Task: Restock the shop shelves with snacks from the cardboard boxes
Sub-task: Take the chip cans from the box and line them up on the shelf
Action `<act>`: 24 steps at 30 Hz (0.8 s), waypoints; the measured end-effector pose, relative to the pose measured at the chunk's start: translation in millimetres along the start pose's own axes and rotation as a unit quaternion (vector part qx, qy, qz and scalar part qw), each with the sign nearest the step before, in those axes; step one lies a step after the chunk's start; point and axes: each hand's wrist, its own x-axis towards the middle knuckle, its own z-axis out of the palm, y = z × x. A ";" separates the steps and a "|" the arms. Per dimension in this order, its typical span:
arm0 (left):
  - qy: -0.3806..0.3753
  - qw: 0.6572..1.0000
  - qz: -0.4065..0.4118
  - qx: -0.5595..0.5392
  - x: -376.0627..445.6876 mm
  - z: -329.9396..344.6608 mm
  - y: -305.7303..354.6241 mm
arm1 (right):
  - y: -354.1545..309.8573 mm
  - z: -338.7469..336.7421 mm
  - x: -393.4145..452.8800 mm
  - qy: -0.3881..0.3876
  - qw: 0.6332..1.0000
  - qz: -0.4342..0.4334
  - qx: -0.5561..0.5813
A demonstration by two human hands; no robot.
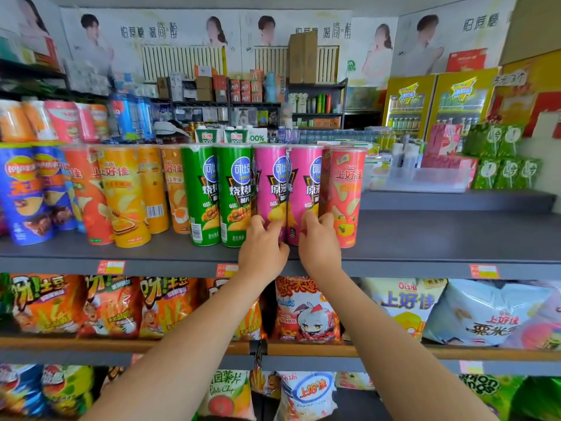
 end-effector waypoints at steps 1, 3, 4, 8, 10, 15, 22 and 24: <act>-0.004 1.000 -0.003 -0.003 0.8 1.3 -0.5 | -0.2 1.2 1.3 -0.003 1.000 -0.001 -0.003; -0.011 1.000 -0.004 -0.011 1.9 3.4 -1.2 | -0.8 2.8 3.7 -0.014 1.000 -0.001 -0.006; -0.014 1.000 -0.003 -0.016 2.6 4.5 -1.9 | -1.2 3.2 4.3 -0.021 1.000 -0.002 -0.006; -0.035 0.999 -0.006 -0.028 5.7 9.0 -2.5 | -1.7 5.8 4.7 -0.047 0.999 0.001 -0.011; -0.049 0.998 -0.009 -0.028 7.3 10.9 -1.6 | -0.3 8.3 4.9 -0.063 0.998 0.006 -0.013; -0.103 0.994 -0.040 0.007 13.6 13.6 1.4 | 3.3 11.3 7.5 -0.104 0.994 0.004 -0.024; -0.148 0.987 -0.066 -0.006 25.1 15.5 -1.1 | 7.4 11.7 9.3 -0.135 0.991 0.004 -0.028; -0.119 0.990 -0.045 -0.064 20.7 11.6 -2.2 | 8.9 10.2 6.7 -0.117 0.993 0.000 0.015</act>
